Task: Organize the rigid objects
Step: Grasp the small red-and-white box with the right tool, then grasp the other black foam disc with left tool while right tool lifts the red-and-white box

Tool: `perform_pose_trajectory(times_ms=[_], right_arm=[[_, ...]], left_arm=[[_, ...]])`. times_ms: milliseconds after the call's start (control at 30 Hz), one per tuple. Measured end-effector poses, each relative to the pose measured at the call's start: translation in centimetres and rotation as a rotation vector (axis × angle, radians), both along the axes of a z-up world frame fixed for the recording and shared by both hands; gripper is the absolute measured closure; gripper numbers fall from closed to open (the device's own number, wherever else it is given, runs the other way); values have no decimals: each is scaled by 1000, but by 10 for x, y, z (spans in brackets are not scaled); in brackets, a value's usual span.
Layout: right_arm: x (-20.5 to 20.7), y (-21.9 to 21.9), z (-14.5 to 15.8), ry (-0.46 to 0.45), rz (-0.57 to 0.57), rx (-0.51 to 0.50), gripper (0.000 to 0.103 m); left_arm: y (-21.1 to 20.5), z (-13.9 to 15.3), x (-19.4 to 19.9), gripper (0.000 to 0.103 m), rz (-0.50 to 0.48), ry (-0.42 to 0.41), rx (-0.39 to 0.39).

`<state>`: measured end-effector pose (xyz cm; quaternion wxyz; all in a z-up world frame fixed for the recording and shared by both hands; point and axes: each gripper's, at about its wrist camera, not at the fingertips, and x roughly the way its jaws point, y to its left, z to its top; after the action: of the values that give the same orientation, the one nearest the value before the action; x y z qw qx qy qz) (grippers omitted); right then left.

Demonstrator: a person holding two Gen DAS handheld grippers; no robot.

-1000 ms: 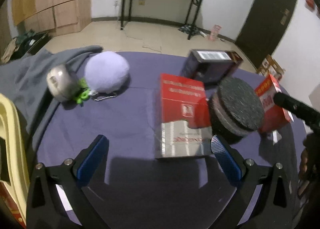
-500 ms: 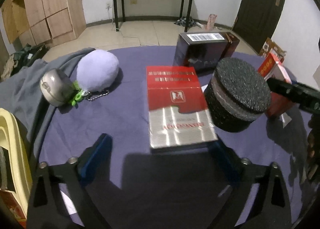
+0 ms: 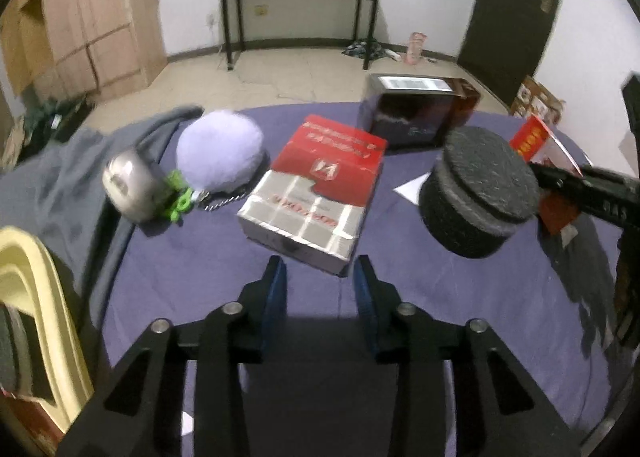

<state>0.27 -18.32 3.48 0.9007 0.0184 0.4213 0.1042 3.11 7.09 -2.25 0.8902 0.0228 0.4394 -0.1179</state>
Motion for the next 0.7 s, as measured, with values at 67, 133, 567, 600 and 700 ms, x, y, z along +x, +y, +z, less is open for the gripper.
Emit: perform_pose_trajectory(times_ms=[67,133,567,600,700], right_arm=[[1,-3,0,-3,-1,9,80],[2,-5,-5,7,-1,8,80],[0,-9,-12,-17,37,-39,80],[0,-9,-12,-18,37,-41,80],[0,-9,-12,-19,35,-45,80]], left_arm=[[-3,2,-3,18,-41,-15,-32],[-3,5,-6,8,-44,-46,-46],[-31,-3,-3,0,-60,-197,138],[-32,-1,-7,0,-91,-189,106],[-43,10,-16,0,-171,-186,37]])
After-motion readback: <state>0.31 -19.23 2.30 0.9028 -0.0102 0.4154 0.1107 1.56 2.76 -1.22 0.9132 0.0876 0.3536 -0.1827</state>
